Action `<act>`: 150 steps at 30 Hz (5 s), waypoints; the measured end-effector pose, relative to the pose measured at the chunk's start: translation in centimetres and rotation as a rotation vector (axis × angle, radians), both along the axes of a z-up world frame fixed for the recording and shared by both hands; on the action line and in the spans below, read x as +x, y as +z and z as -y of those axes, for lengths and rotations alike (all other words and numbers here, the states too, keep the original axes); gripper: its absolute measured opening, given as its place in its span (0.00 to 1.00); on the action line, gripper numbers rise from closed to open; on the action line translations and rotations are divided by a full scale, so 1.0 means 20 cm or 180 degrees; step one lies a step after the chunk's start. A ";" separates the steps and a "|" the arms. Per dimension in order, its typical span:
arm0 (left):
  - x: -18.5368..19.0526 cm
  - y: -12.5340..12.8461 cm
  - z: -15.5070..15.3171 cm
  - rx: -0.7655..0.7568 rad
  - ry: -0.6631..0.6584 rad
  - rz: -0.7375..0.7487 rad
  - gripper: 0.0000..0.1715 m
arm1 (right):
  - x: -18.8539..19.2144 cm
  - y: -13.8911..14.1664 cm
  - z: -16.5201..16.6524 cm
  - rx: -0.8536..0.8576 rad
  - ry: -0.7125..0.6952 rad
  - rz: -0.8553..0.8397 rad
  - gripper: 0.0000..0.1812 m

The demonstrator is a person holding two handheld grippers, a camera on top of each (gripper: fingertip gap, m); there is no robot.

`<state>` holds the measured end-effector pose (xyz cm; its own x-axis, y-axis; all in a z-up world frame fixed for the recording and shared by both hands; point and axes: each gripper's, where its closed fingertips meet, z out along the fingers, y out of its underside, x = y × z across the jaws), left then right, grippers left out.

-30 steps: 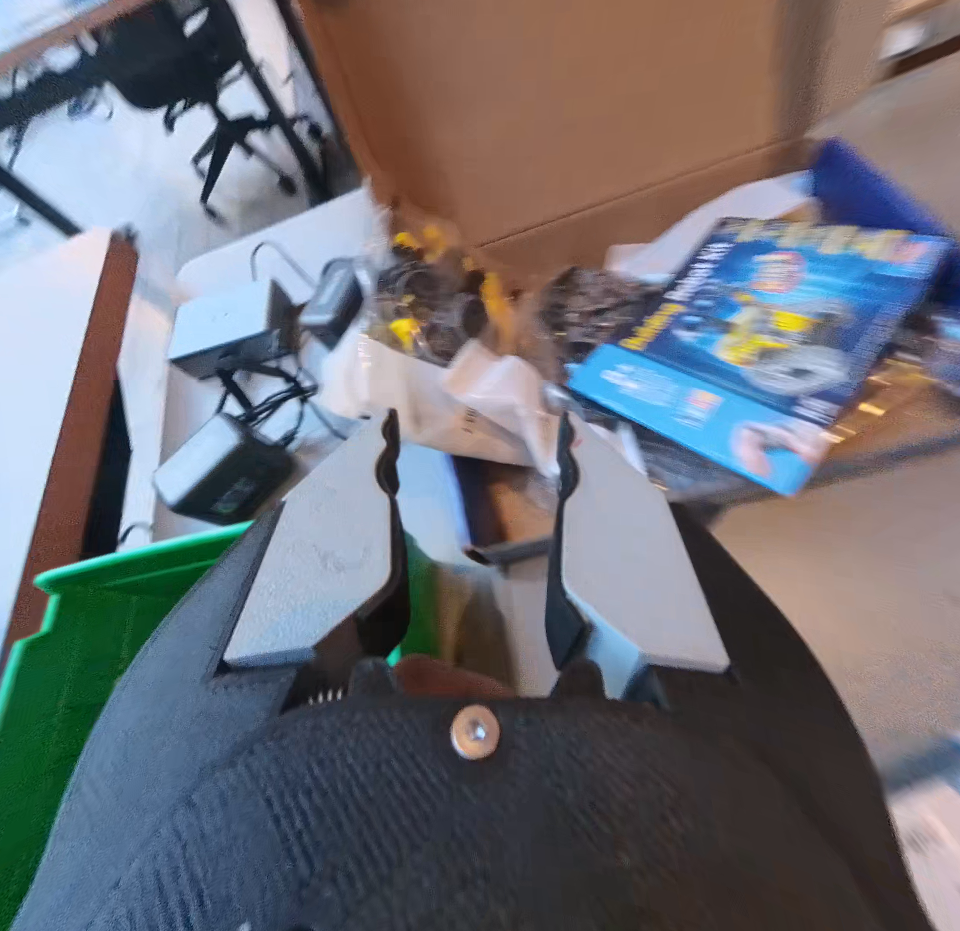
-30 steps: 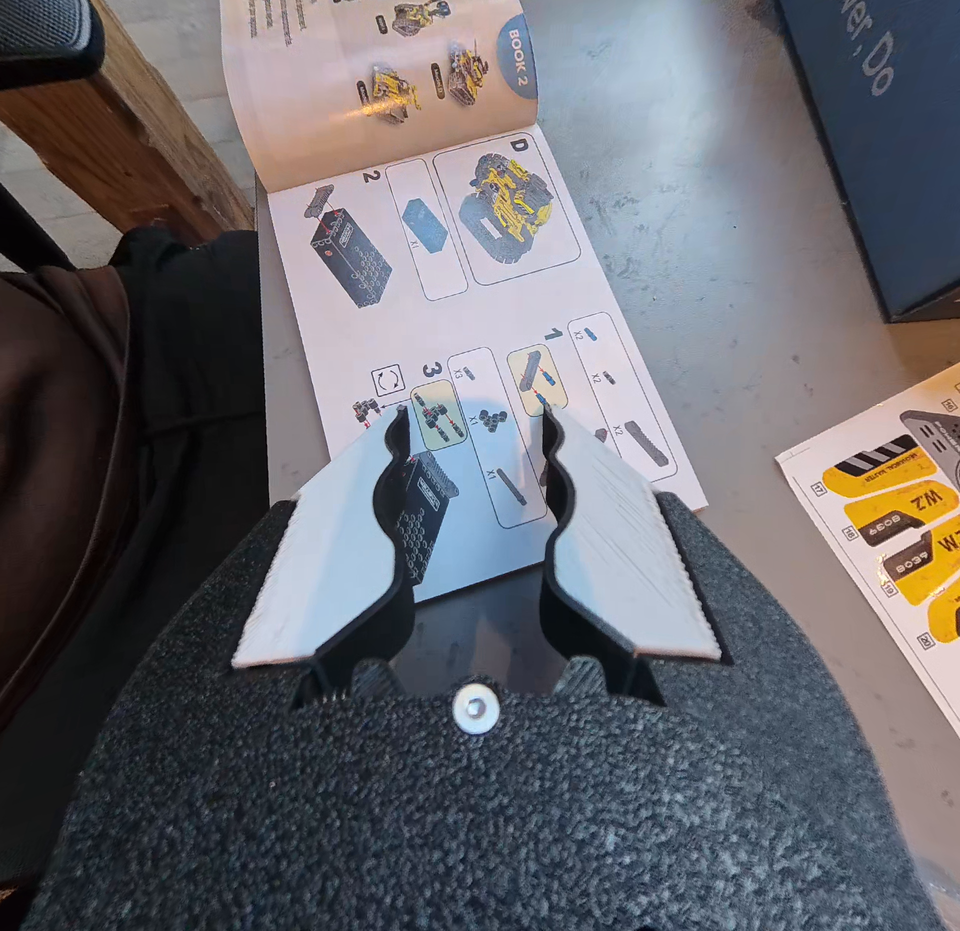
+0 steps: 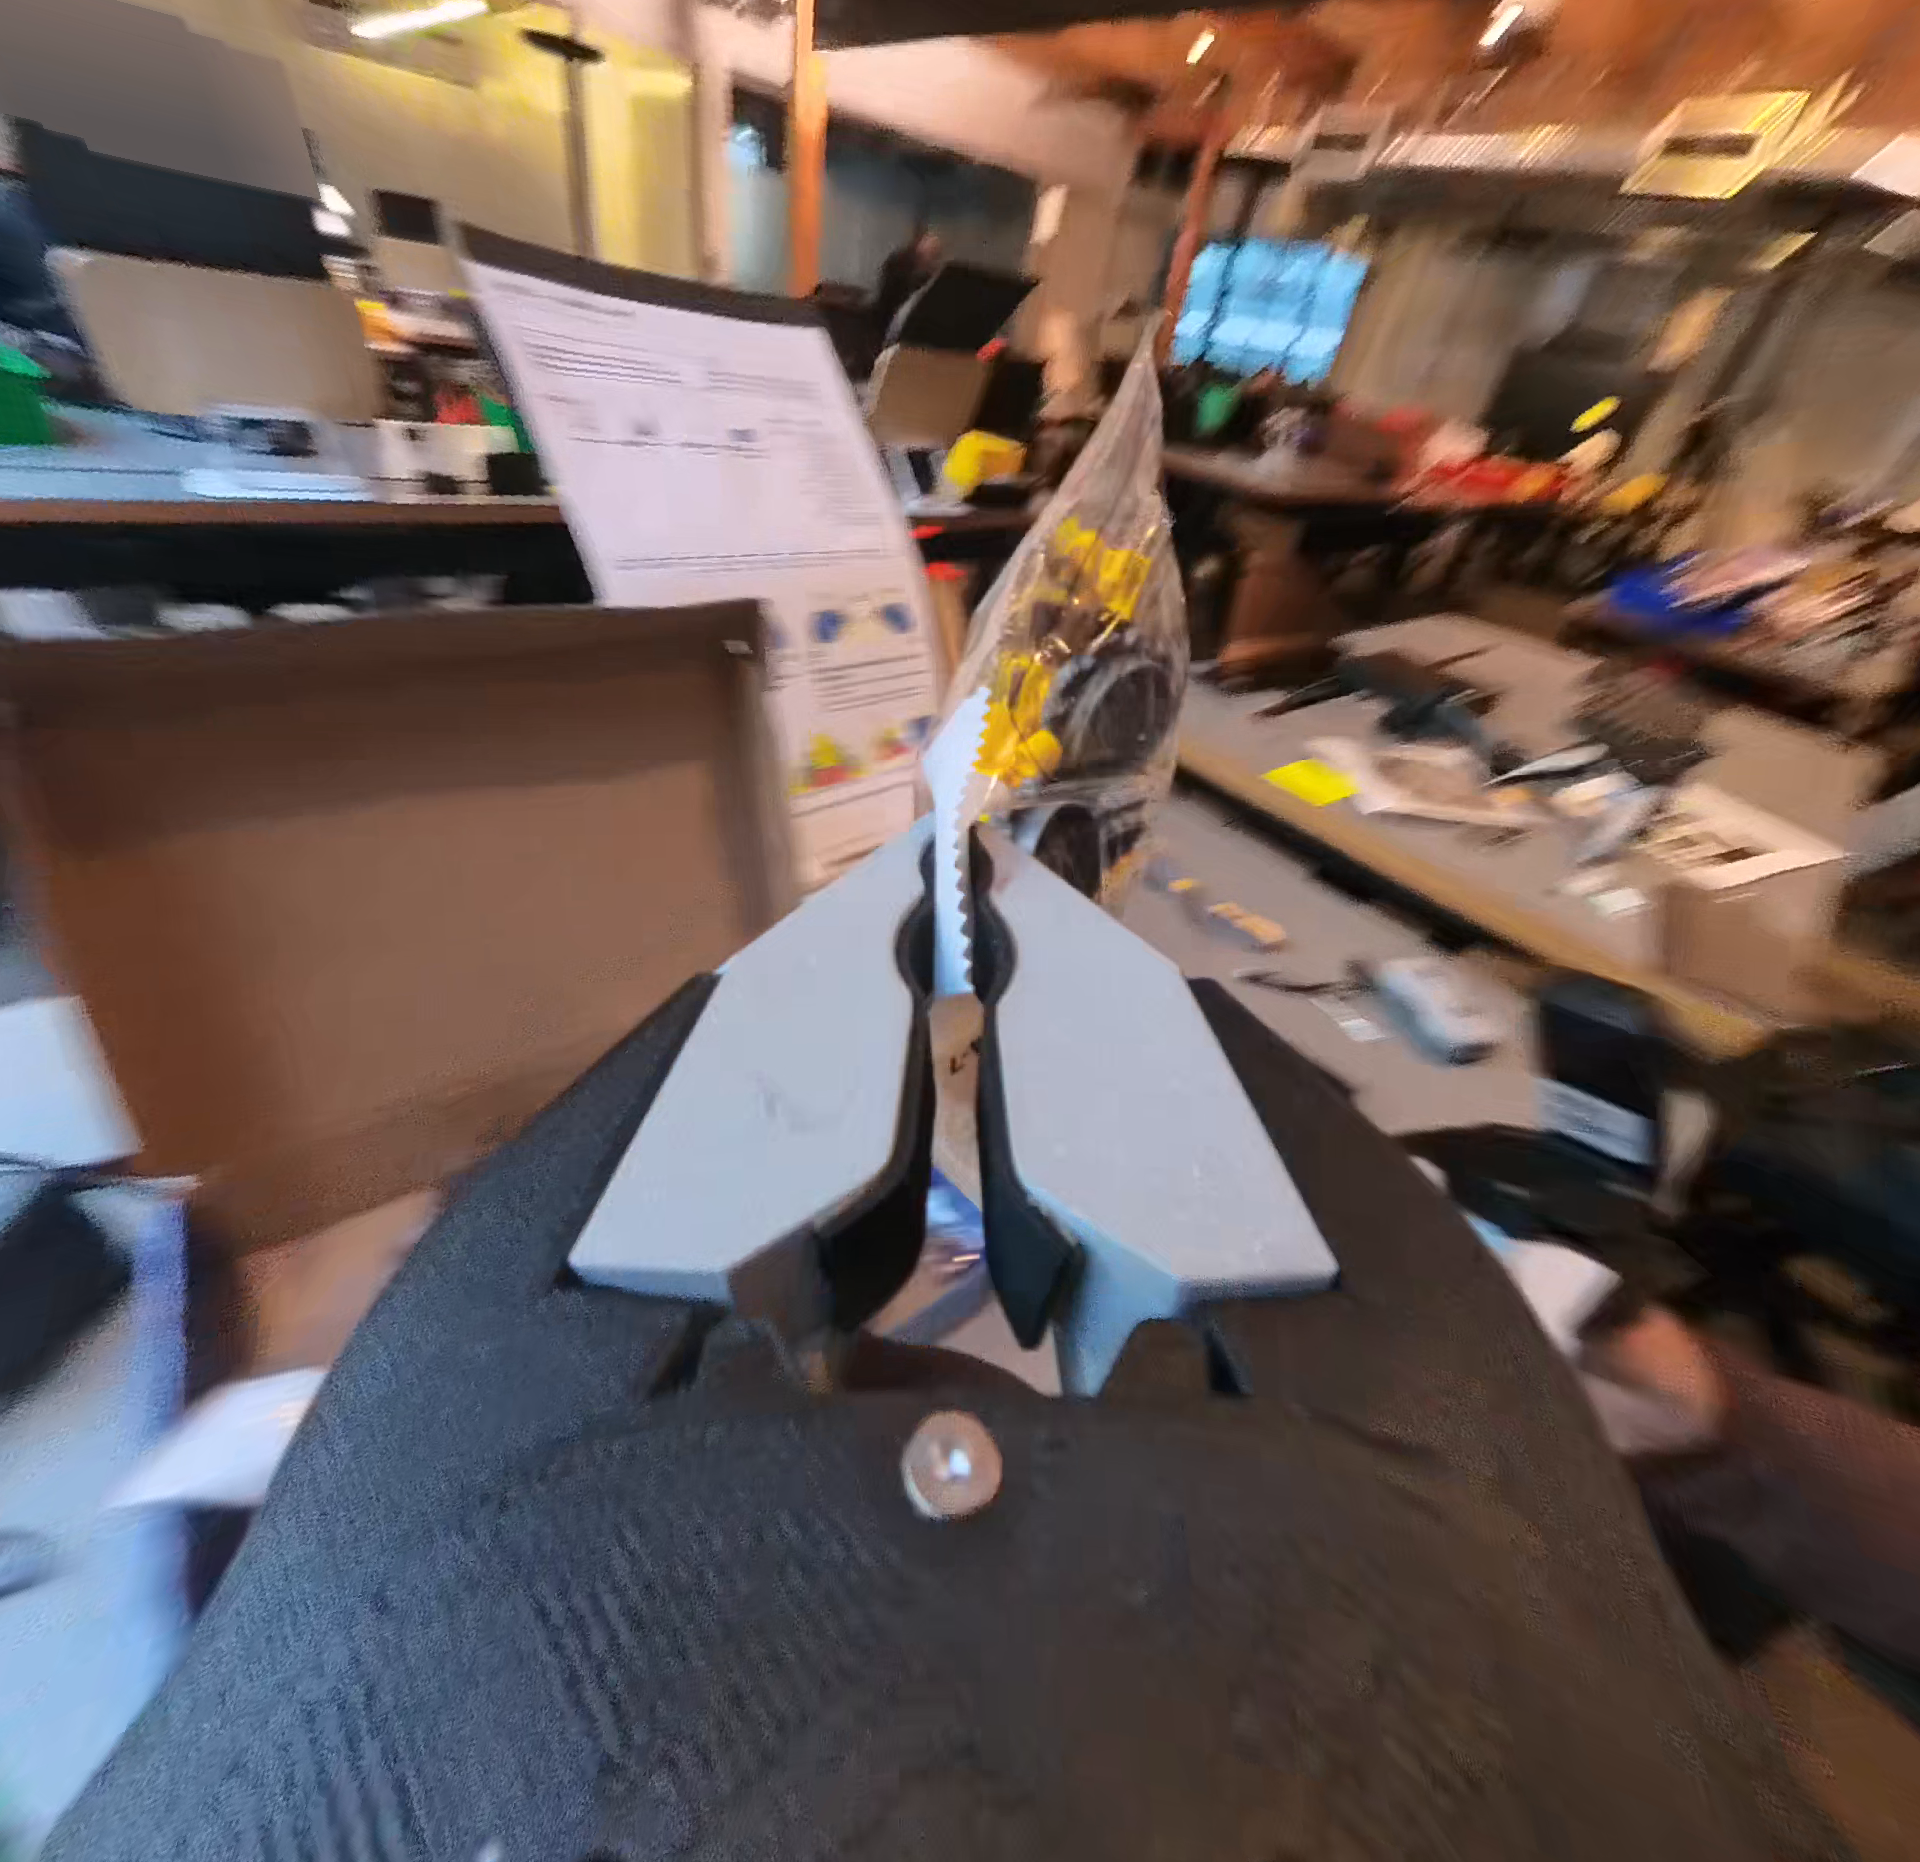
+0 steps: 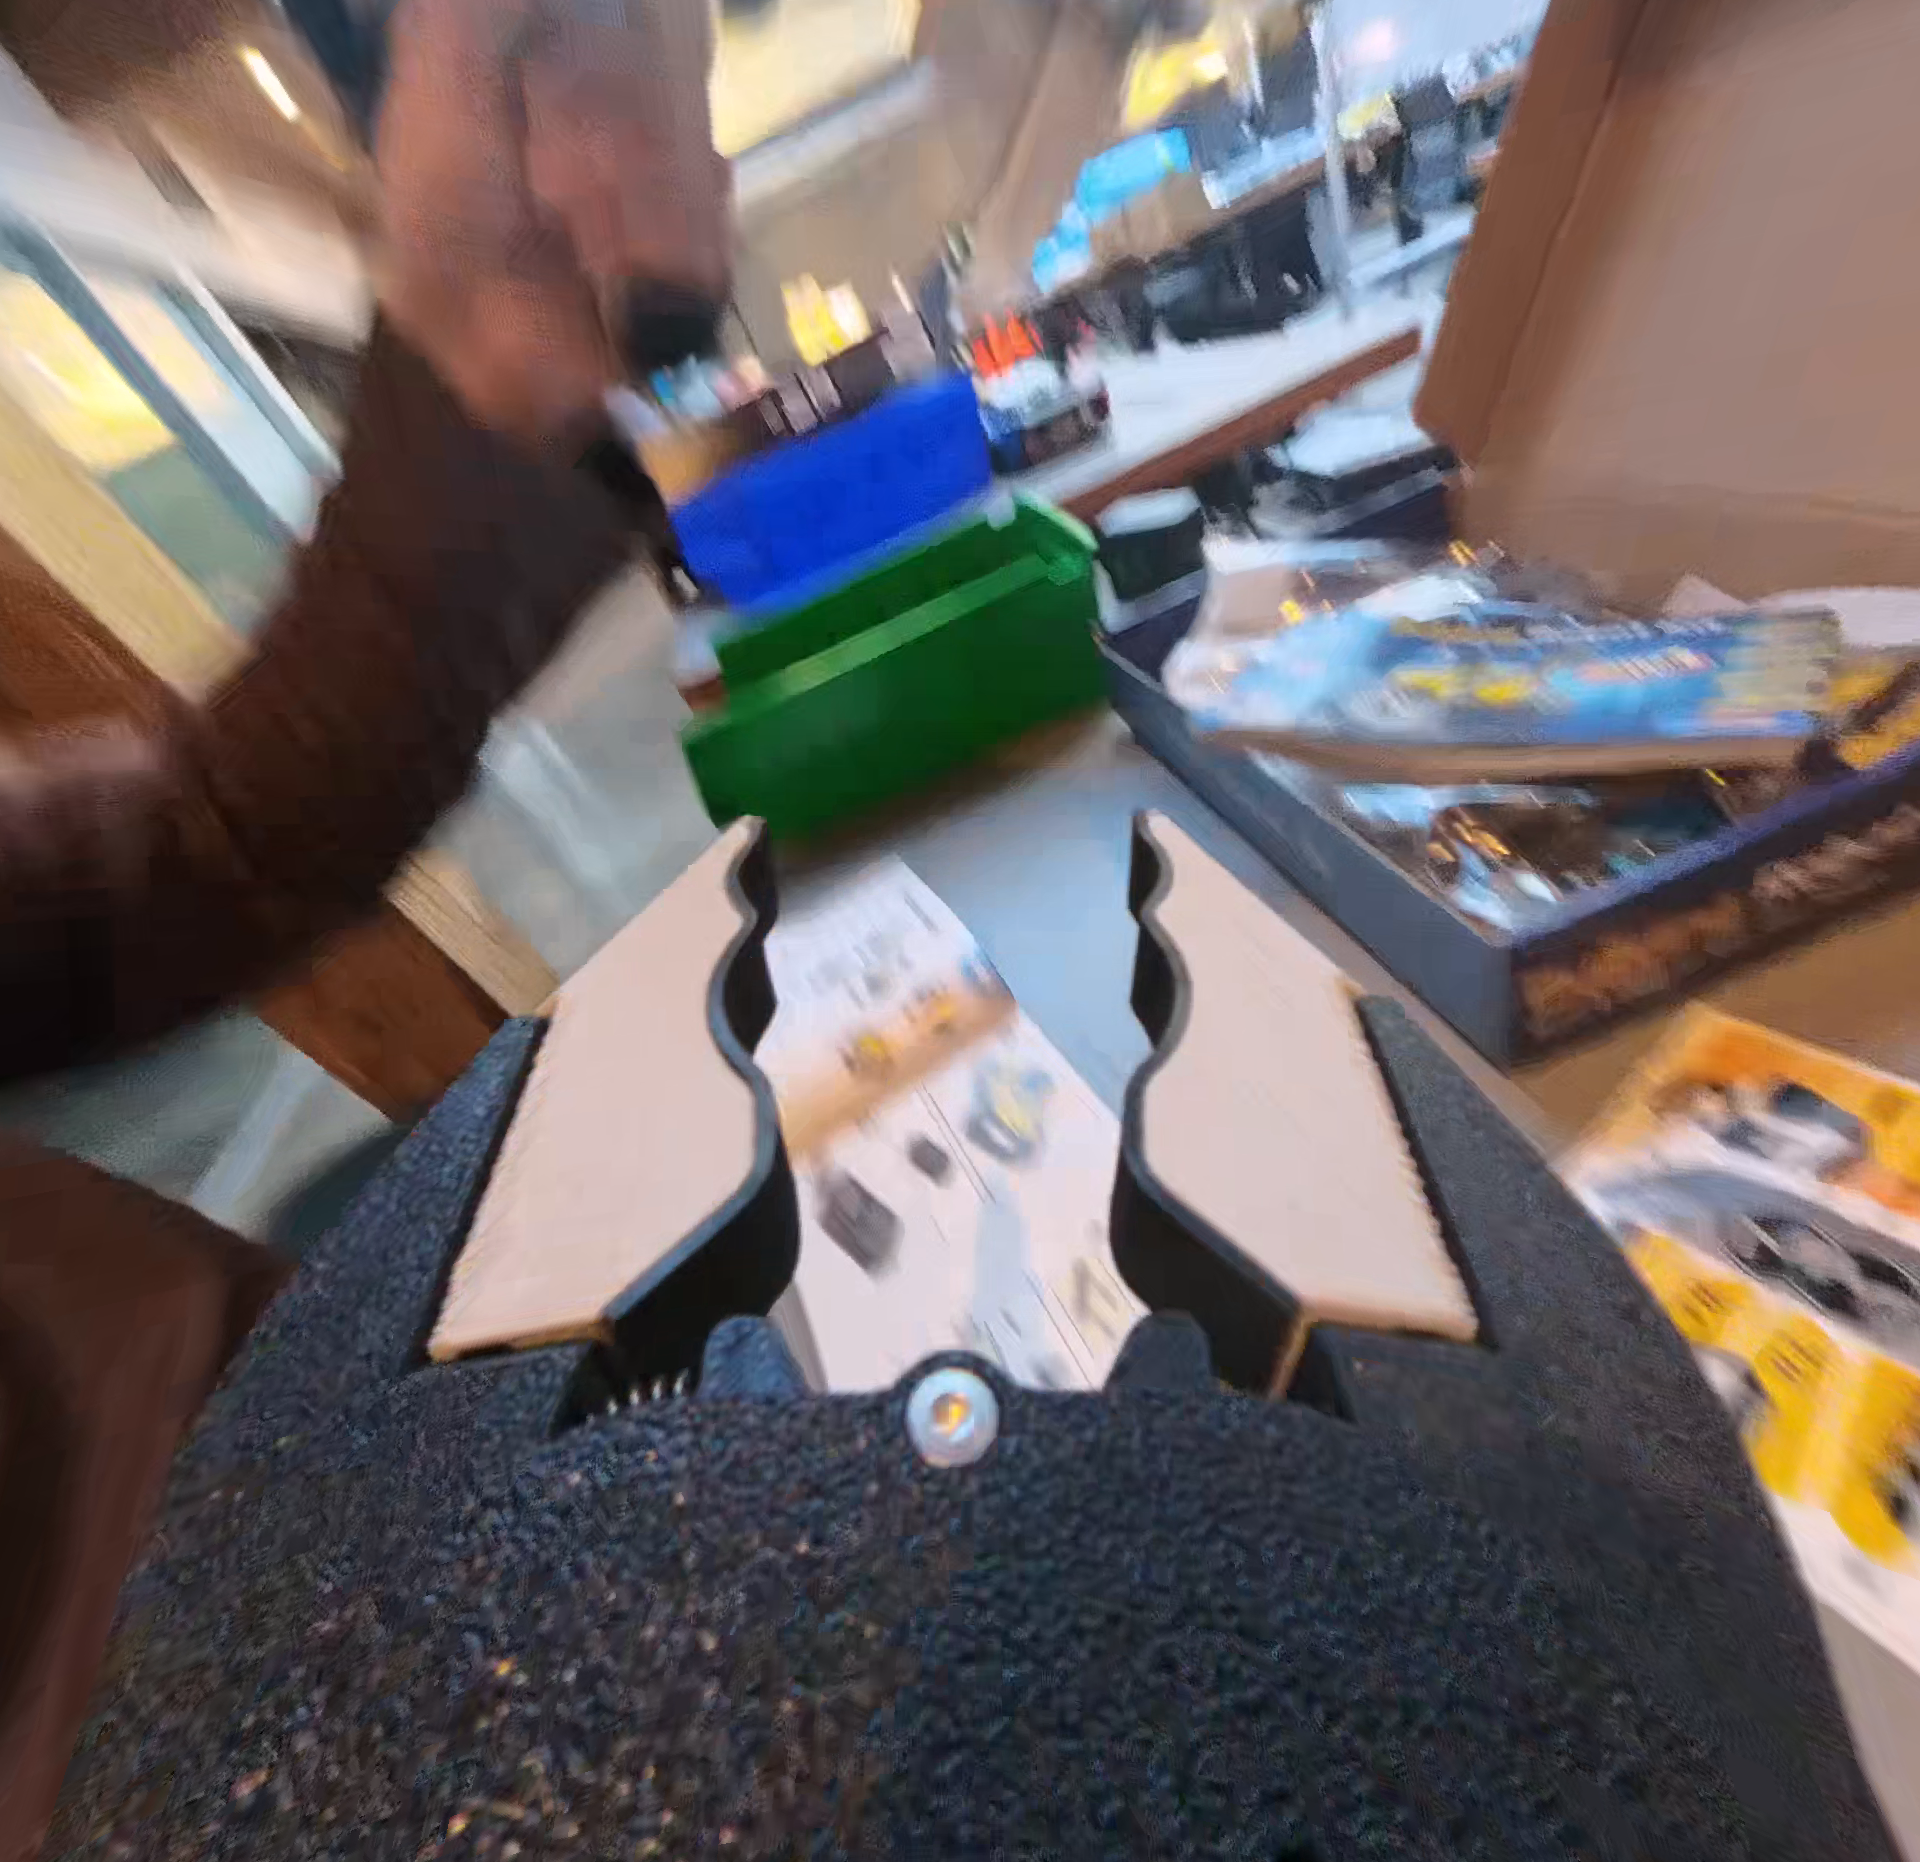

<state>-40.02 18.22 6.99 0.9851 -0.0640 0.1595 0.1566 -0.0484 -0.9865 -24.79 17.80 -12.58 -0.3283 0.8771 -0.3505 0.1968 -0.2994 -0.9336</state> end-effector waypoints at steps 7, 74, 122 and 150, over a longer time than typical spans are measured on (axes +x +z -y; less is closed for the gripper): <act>0.46 -0.31 0.11 0.0313 -0.0529 0.1107 0.00 | -0.08 0.41 -0.10 -0.0988 0.0185 -0.0813 0.30; 0.61 -0.65 0.41 0.0940 0.0219 -0.1585 0.17 | 0.09 0.24 -0.26 0.0022 0.0169 0.0352 0.05; 1.10 -0.88 0.42 0.0137 -0.1535 -0.0070 0.46 | 0.89 0.80 0.08 -0.0351 0.2729 -0.2412 0.00; 1.04 -0.87 0.19 -0.0302 -0.1368 -0.0344 0.13 | 0.58 0.39 -0.22 0.0601 0.1179 -0.0455 0.00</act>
<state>-19.30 14.50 -10.36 0.8836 -0.4610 0.0822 -0.0011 -0.1774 -0.9841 -13.25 22.19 -4.75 -0.6663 0.7354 -0.1234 0.1234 -0.0544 -0.9909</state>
